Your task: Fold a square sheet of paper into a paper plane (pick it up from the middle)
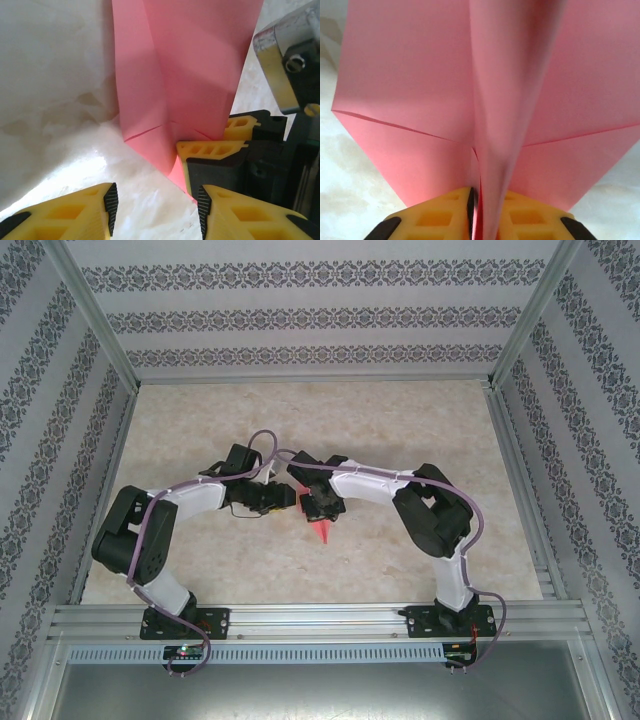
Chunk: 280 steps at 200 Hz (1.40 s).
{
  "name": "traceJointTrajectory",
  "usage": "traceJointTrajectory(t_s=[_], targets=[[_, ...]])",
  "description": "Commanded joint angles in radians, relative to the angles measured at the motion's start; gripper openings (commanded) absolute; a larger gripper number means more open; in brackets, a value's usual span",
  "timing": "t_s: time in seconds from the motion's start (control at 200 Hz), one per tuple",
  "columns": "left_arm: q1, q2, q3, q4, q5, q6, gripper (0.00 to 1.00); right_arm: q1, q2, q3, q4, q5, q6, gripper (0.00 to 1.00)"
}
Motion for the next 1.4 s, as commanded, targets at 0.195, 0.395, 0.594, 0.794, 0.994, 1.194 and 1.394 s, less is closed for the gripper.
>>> traceJointTrajectory(t_s=[0.195,0.395,0.594,0.794,0.994,1.194,1.394], targets=[[0.012,-0.102,0.073,-0.196,-0.143,0.112,0.52,0.005,-0.138,0.000,-0.072,0.046,0.025,0.33],[0.011,-0.162,0.145,-0.296,-0.315,0.178,0.60,-0.018,-0.266,-0.035,-0.092,0.017,0.001,0.40],[0.031,-0.215,0.141,-0.291,-0.583,0.239,0.78,-0.119,-0.417,-0.146,-0.012,0.028,-0.180,0.50],[0.077,-0.255,0.057,-0.139,-0.848,0.299,0.98,-0.293,-0.592,-0.359,0.282,0.042,-0.380,0.63],[0.207,-0.271,-0.084,0.113,-0.887,0.345,1.00,-0.470,-0.687,-0.584,0.618,0.071,-0.514,0.76],[0.256,-0.273,-0.223,0.386,-0.934,0.440,1.00,-0.637,-0.710,-0.692,0.820,0.076,-0.538,0.95],[0.276,-0.170,-0.234,0.508,-0.940,0.478,1.00,-0.718,-0.692,-0.786,0.972,0.098,-0.623,0.98]])
